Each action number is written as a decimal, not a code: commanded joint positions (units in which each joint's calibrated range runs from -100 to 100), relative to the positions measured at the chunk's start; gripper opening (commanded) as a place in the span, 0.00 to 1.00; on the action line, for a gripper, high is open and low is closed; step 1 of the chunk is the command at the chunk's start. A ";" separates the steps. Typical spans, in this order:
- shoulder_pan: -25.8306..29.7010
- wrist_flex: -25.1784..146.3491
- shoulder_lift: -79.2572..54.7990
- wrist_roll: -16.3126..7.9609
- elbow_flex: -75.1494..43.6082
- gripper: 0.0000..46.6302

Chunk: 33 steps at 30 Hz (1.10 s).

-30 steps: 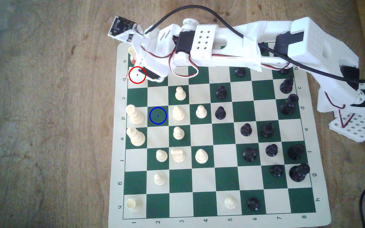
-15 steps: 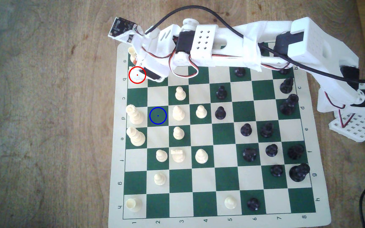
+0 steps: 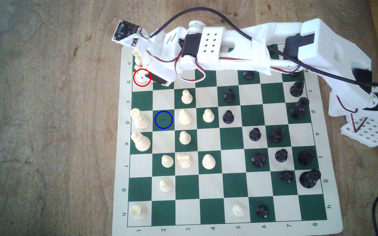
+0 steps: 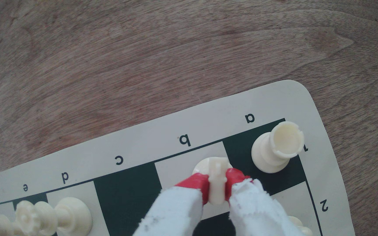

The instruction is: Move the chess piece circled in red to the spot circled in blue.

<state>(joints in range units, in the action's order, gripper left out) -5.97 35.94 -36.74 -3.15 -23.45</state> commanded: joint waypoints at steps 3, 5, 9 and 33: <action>0.46 -0.56 11.10 -0.39 -0.03 0.01; 0.85 -0.56 13.40 -0.44 2.42 0.01; 2.10 -2.19 19.34 -0.44 9.58 0.01; 11.25 -6.37 30.88 -1.56 33.97 0.01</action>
<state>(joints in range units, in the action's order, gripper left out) 4.72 31.00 -11.27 -4.62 11.88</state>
